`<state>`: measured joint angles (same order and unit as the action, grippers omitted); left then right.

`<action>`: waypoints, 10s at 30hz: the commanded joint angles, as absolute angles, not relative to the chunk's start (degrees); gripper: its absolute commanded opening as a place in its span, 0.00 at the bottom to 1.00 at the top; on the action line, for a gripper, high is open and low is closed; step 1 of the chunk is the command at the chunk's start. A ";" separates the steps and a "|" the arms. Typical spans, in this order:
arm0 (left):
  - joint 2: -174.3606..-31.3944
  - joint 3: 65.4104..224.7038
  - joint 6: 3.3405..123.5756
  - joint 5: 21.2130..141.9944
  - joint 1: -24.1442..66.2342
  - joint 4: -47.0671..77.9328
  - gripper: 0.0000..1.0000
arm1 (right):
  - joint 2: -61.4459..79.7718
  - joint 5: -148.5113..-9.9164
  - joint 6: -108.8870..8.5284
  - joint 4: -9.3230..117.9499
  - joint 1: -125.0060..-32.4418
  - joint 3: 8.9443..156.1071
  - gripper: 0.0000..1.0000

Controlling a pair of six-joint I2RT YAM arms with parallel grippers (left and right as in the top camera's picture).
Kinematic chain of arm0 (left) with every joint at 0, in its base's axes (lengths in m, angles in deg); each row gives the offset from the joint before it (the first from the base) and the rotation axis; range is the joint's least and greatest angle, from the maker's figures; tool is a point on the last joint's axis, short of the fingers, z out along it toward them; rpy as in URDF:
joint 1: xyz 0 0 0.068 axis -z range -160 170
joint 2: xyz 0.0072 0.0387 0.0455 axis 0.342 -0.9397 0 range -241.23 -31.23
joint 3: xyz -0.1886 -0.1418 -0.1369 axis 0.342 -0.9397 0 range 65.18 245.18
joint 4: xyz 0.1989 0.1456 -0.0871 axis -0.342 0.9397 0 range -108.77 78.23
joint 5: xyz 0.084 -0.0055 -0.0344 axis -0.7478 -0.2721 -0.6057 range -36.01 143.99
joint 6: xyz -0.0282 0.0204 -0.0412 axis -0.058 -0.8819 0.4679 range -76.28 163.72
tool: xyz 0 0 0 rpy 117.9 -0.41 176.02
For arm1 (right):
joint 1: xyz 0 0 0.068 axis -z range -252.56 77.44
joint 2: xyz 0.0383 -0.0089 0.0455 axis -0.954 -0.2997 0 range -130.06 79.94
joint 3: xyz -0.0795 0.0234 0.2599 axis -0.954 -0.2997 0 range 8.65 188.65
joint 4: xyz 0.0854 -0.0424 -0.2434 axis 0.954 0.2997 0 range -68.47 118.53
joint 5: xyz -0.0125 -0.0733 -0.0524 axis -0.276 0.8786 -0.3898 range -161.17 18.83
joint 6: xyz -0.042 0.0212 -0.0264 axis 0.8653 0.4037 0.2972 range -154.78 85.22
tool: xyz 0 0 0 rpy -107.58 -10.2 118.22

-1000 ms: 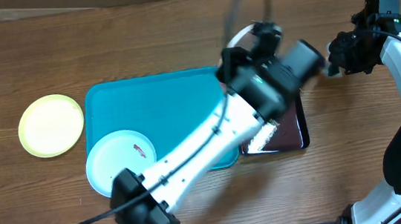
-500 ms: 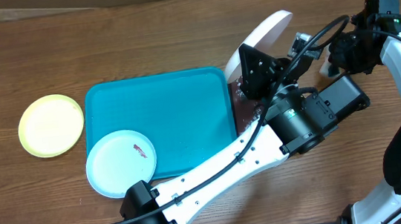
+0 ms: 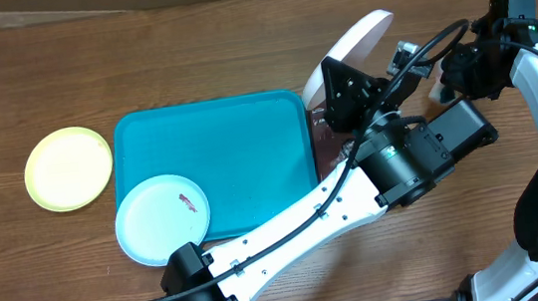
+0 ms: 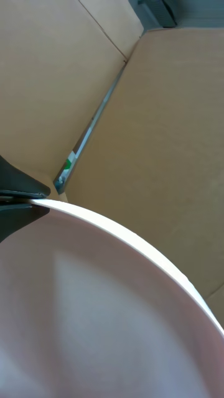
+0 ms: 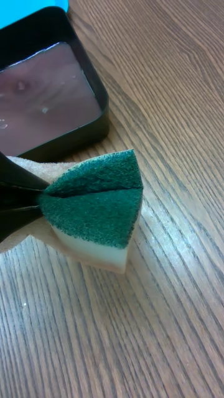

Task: Clean dirty plates on tray and stack at the side
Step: 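Lift the white plate with the left gripper and tilt it over the black tray, then swing the white plate left and lower it onto the yellow plate, then release the white plate on the stack and raise the left gripper, then lower the left gripper onto the remaining white plate's rim and grip it, then slide the gripped white plate to the teal tray center with the left gripper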

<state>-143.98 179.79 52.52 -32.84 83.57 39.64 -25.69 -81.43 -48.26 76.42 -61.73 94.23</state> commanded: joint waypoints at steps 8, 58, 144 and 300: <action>-143.96 181.25 54.70 -14.24 81.53 41.02 0.04 | -25.62 -81.74 -48.32 76.16 -61.73 94.10 0.04; -144.05 163.79 66.46 54.92 -22.44 54.11 0.04 | -25.62 -81.78 -48.34 76.27 -62.87 94.10 0.04; -144.11 165.38 68.65 50.00 2.91 40.80 0.04 | -25.62 -83.25 -48.34 76.92 -62.87 94.10 0.04; -114.39 110.33 65.17 60.32 -3.80 32.84 0.04 | -25.62 -86.28 -48.32 81.08 -66.19 94.10 0.04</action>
